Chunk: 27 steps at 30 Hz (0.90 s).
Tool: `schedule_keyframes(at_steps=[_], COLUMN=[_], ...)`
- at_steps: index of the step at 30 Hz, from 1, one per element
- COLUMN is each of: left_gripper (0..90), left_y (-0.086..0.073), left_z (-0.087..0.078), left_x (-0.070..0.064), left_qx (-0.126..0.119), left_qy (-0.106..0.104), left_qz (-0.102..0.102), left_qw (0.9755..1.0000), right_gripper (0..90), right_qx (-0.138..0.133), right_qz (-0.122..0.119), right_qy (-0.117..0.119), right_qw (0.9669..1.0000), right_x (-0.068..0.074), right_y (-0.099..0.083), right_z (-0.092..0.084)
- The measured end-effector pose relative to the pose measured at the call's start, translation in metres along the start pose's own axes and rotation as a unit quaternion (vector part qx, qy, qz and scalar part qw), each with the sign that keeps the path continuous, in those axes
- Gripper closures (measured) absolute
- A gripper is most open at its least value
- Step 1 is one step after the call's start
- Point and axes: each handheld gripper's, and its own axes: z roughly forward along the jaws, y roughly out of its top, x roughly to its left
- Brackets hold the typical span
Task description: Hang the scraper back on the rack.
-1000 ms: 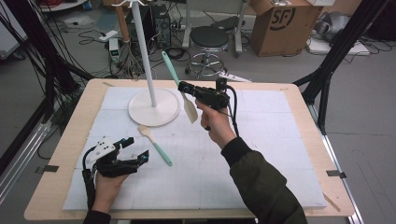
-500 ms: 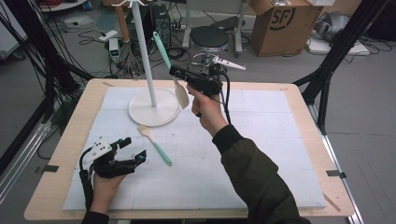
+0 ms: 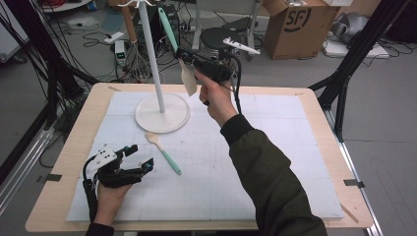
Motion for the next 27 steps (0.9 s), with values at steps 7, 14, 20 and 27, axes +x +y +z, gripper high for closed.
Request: schedule_keyframes(at_steps=[7, 14, 20, 27], left_gripper=[16.2, 16.1, 16.2, 16.2], left_y=[0.000, 0.000, 0.001, 0.001], left_z=[-0.002, -0.002, -0.002, -0.002], left_x=[0.002, 0.002, 0.001, 0.001], left_qx=[-0.005, -0.004, -0.006, -0.006], left_qy=[0.001, -0.001, -0.002, -0.002], left_qz=[-0.004, -0.005, -0.005, -0.005], left_qw=[1.0000, 1.0000, 1.0000, 1.0000], right_gripper=[82.0, 82.0, 82.0, 82.0], right_qx=[0.003, 0.011, 0.016, 0.021], right_qz=[-0.005, -0.009, -0.009, -0.009], right_qy=[-0.006, -0.013, -0.023, -0.030], right_qw=[1.0000, 0.9998, 0.9996, 0.9993], right_x=[0.002, -0.001, -0.003, -0.004], right_y=[0.008, 0.013, 0.013, 0.014], right_z=[0.011, 0.019, 0.020, 0.022])
